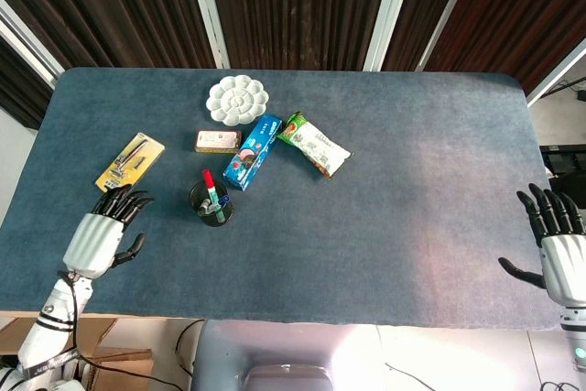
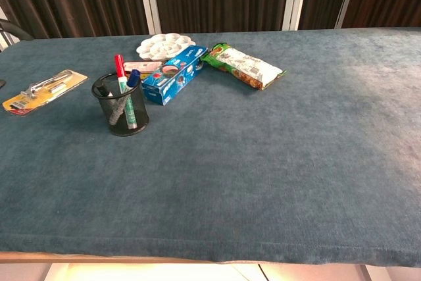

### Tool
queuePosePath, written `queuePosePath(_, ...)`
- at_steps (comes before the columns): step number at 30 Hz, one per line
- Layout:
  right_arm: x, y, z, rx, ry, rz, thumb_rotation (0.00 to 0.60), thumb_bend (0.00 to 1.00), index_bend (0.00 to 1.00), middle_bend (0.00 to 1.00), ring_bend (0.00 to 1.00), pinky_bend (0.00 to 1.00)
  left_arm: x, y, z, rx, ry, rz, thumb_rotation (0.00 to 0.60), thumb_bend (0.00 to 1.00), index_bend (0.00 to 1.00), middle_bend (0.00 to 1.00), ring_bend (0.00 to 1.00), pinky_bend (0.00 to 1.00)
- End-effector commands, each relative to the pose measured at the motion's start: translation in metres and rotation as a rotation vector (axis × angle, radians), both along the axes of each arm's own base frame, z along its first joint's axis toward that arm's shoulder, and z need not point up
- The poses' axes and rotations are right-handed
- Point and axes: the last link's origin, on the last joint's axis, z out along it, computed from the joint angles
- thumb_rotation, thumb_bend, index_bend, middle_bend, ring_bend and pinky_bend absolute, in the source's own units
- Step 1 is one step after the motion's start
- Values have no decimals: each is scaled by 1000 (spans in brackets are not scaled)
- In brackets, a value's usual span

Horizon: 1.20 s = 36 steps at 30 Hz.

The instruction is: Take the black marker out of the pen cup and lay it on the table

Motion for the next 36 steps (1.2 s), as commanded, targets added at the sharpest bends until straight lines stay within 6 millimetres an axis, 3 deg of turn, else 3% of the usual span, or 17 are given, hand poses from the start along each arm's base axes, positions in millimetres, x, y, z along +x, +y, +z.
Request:
queuePosePath(1, 4, -2, 4, -5, 5, 7, 600, 180, 74, 128, 0, 90, 21, 20, -23, -47, -39, -35, 600, 439, 285, 211, 137, 175)
queuePosePath(2, 3, -1, 4, 5, 15, 2, 600, 179, 74, 128, 0, 90, 33, 28, -43, -78, -57, -58, 600, 441, 293, 219, 147, 180)
queuePosePath(5, 2, 1, 2, 15, 16, -6, 600, 180, 74, 128, 0, 90, 39, 35, -66, -95, -101, -56, 600, 441, 313, 234, 159, 191)
queuePosePath(14, -4, 7, 1, 15, 7, -18, 600, 179, 82, 128, 0, 90, 41, 51, -101, -63, -158, -28, 600, 375, 387, 306, 221, 251)
queuePosePath(29, -7, 9, -1, 16, -1, -20, 600, 179, 107, 128, 0, 91, 31, 60, -98, -14, -192, -1, 600, 369, 473, 326, 232, 267)
queuePosePath(36, -9, 10, -1, 16, -6, -15, 600, 180, 126, 128, 0, 90, 32, 61, -99, -13, -211, 5, 600, 384, 573, 336, 239, 275)
